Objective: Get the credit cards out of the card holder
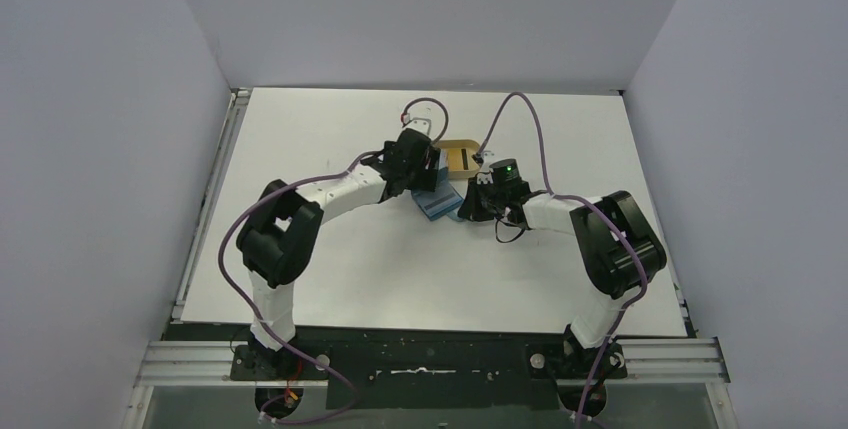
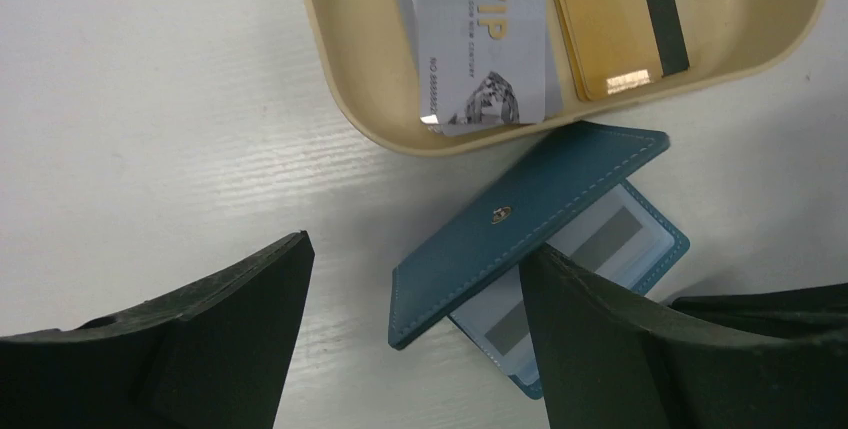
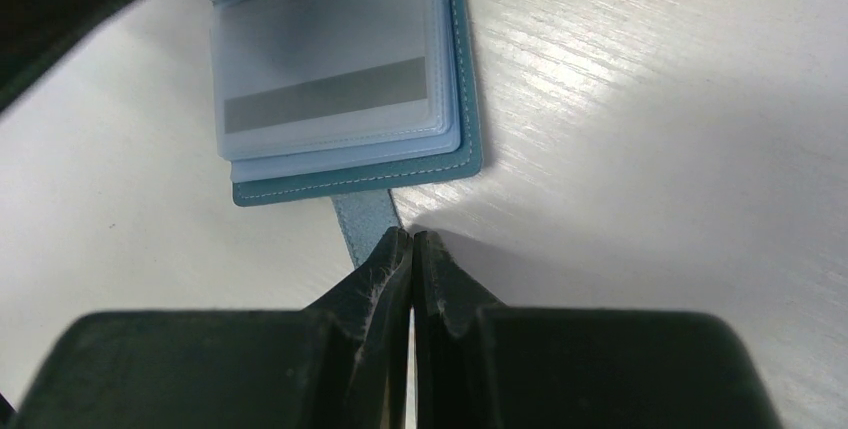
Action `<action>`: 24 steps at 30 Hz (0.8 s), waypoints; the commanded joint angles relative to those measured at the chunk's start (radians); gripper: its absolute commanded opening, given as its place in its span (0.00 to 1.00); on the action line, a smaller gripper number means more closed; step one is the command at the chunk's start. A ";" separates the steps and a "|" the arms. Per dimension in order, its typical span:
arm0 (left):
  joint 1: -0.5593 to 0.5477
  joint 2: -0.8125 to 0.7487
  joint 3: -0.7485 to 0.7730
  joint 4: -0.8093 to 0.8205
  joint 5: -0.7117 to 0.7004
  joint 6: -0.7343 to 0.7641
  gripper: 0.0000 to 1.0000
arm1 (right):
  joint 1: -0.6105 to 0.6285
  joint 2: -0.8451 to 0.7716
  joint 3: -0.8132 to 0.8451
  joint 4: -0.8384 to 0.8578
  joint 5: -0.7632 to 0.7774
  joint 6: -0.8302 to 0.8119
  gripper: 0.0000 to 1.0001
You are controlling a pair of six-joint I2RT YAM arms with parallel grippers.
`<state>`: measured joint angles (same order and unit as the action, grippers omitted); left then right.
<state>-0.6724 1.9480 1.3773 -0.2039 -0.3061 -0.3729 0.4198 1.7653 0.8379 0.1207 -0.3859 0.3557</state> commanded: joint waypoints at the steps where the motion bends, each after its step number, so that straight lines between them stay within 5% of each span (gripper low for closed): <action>1: 0.002 -0.046 -0.067 0.124 0.116 0.026 0.70 | -0.001 0.032 -0.031 -0.061 0.021 -0.006 0.00; 12: 0.009 -0.118 -0.188 0.251 0.162 0.064 0.43 | -0.001 0.040 -0.017 -0.079 0.005 -0.008 0.00; 24: 0.026 -0.078 -0.133 0.271 0.206 0.124 0.44 | 0.000 0.039 -0.016 -0.108 -0.014 -0.015 0.00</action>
<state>-0.6579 1.8759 1.1790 0.0120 -0.1284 -0.2932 0.4191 1.7653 0.8364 0.1188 -0.4026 0.3561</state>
